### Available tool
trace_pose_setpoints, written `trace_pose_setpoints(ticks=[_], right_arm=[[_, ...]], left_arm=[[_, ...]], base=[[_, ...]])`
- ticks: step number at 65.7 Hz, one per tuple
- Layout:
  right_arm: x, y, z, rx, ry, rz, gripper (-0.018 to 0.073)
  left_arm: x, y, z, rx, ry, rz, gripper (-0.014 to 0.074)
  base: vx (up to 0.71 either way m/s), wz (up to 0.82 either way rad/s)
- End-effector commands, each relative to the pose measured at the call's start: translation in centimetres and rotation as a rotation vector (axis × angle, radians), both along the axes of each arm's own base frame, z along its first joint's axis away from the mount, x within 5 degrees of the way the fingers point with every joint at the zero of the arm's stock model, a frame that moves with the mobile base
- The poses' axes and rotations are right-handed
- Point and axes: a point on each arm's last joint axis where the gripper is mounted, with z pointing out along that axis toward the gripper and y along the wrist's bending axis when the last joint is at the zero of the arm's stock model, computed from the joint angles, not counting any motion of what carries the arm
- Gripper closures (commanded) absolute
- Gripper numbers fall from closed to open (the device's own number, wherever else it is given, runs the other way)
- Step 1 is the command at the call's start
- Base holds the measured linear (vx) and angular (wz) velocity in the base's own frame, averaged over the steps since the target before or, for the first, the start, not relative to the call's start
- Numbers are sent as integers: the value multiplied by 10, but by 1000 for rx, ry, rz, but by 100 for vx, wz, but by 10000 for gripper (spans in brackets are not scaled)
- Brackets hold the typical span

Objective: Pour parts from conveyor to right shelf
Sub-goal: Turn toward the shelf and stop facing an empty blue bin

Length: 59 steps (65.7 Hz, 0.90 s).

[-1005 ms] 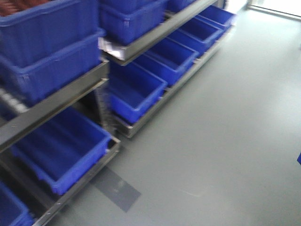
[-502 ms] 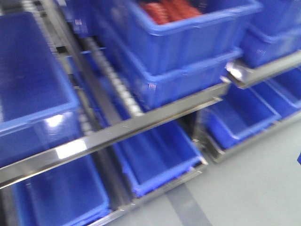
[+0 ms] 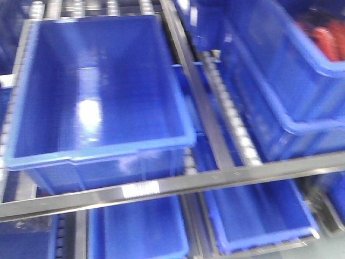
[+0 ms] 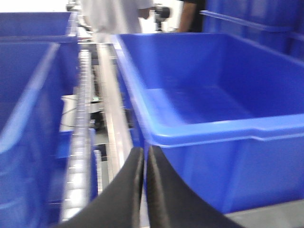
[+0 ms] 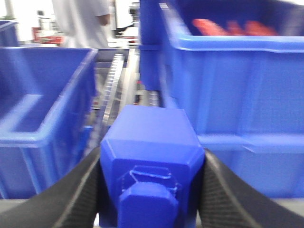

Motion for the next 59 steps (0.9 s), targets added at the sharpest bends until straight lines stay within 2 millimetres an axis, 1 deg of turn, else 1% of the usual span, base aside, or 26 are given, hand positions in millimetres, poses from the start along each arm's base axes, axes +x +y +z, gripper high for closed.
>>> trace_pose_setpoints(ticks=[1,15,59], right_arm=[[-2,-1,16,4,-102,-12,568],[-2,-1,16,4,-102,-12,568],[-2,-1,16,4,-102,-12,568]], left_arm=[[-2,0,14,-15,-104,-8,603],[-2,0,14,-15,-104,-8,603],[-2,0,14,-15,-104,-8,603]], base=[[15,40],[17,26],[19,11]])
